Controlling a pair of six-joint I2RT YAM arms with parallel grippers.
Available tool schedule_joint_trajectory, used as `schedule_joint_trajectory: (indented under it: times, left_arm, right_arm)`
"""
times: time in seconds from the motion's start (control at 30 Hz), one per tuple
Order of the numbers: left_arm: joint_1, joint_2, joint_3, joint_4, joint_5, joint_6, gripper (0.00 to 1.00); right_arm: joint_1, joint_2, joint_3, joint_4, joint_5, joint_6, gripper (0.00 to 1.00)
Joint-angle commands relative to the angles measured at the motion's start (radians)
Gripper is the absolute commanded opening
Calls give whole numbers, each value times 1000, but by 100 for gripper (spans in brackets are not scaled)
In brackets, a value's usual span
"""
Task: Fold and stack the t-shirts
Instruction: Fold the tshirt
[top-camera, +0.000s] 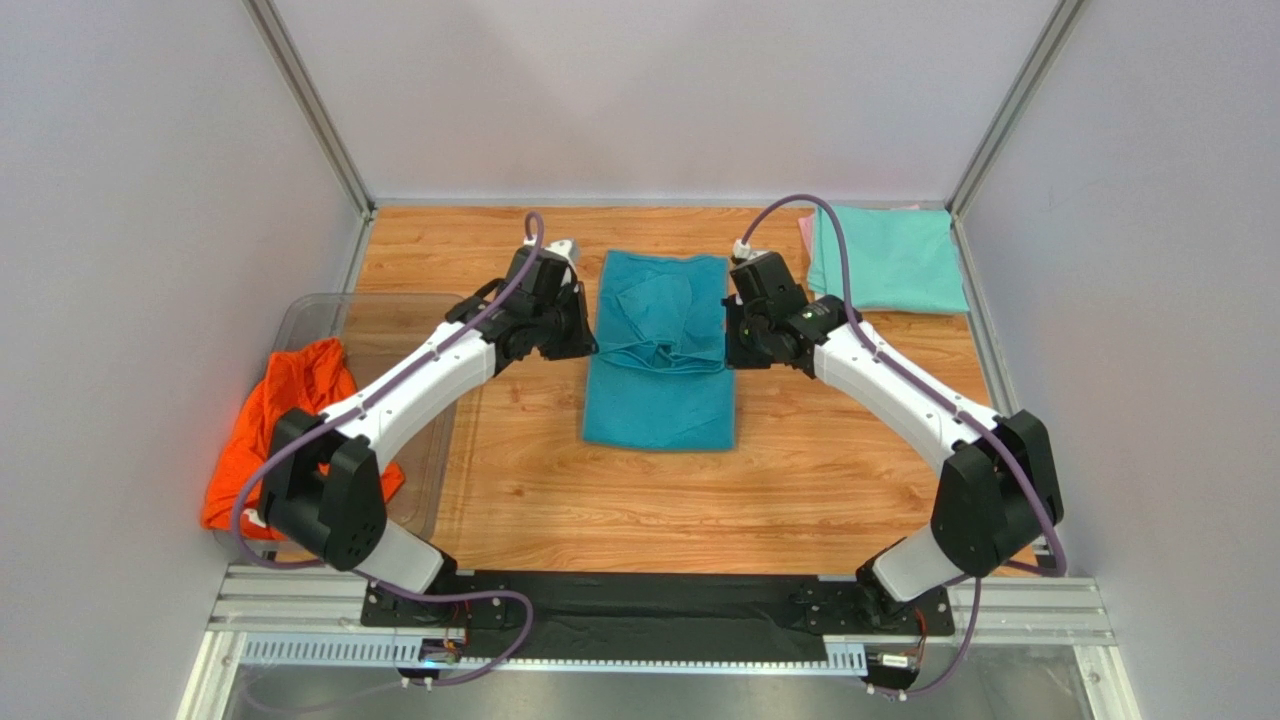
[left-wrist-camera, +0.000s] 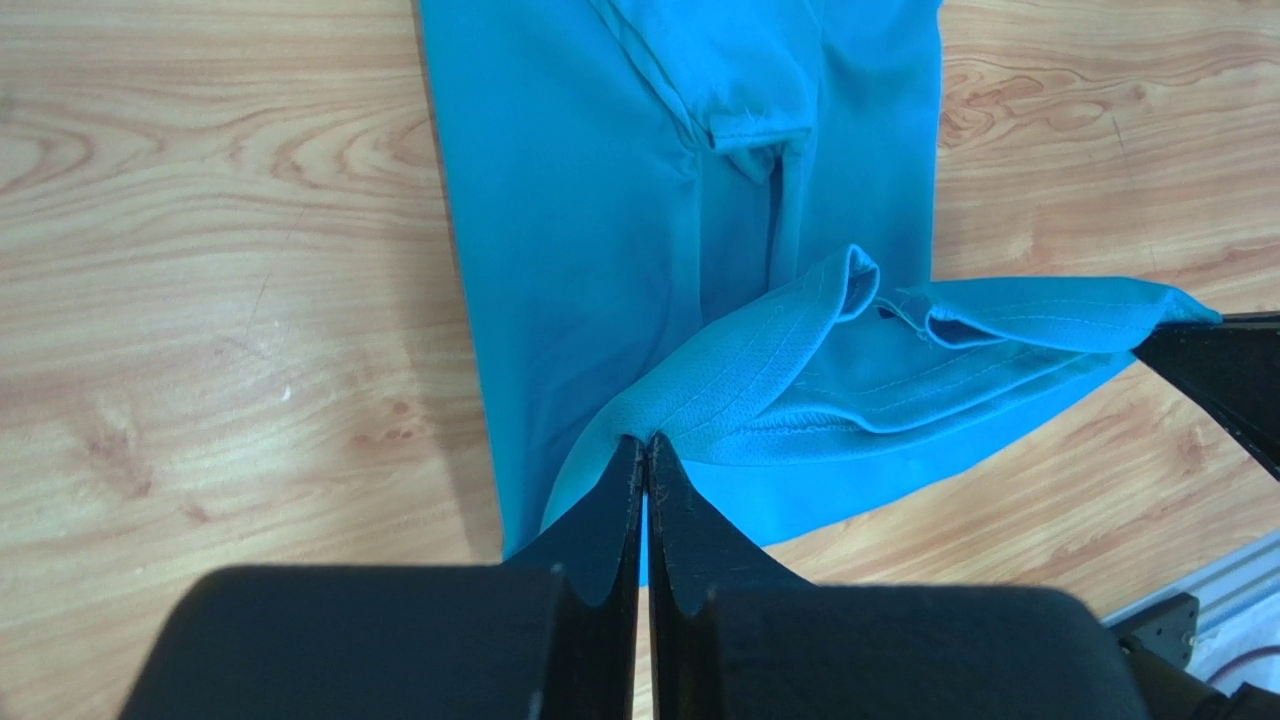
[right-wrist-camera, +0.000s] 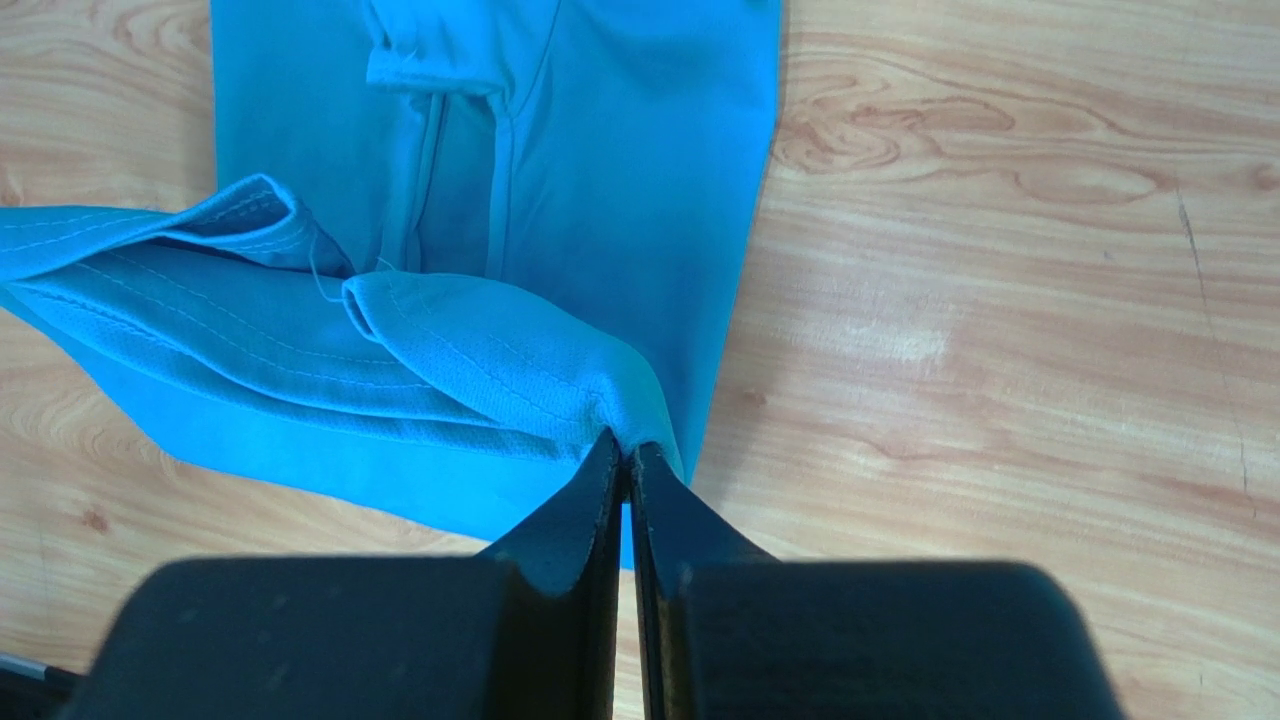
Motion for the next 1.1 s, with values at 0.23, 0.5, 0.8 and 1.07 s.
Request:
schedule_joint_trajectory:
  times: [0.23,0.5,0.8,1.07]
  left_arm:
    - [53,168,111,79,105,55,0]
    - [77,259,123,106,115,36,0]
    - [84,279,122,112,28,26,40]
    - [84,150,88,71,-33,19,100]
  right_arm:
    - [-76,159,90,94,-88,-15,3]
    - [-108,249,108,140,-148,-33,4]
    - [-113,317,148,150,-114,-36,17]
    - [-114,250,185,96,-87,-41,100]
